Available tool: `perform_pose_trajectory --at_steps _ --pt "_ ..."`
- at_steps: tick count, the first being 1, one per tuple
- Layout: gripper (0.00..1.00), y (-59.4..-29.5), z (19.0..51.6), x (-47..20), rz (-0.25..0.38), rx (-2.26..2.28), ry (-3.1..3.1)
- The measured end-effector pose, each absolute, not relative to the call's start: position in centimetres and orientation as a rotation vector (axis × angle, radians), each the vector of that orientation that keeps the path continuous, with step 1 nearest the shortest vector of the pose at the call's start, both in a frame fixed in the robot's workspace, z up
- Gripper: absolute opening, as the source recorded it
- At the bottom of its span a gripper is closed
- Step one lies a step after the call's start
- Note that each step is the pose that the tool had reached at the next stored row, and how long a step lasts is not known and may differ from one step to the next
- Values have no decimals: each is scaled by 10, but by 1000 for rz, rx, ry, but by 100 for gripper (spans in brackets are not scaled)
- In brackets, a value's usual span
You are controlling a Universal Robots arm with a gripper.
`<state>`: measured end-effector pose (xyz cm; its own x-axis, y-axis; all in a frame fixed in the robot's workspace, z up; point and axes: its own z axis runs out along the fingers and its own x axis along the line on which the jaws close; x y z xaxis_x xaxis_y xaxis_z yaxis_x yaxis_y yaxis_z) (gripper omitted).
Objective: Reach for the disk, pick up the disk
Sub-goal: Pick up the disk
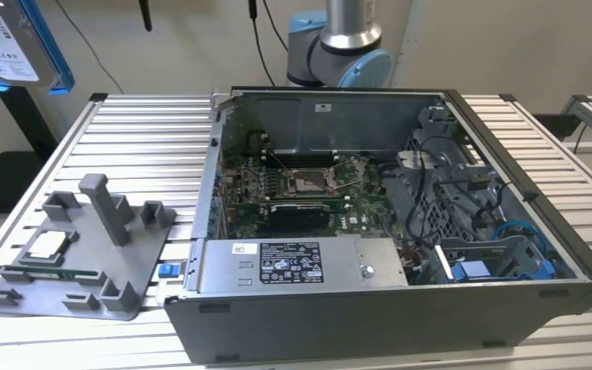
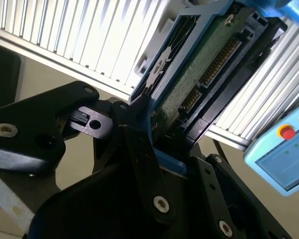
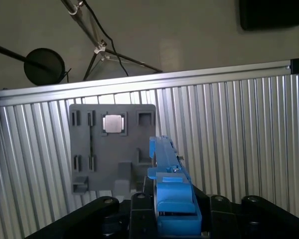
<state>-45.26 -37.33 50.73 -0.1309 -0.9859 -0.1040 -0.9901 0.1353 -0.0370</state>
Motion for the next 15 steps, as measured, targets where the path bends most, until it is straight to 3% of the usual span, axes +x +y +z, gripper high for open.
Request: perform_pose_trajectory --at_steps 15 --pt "0 -373 507 -440 62 -2000 2287"
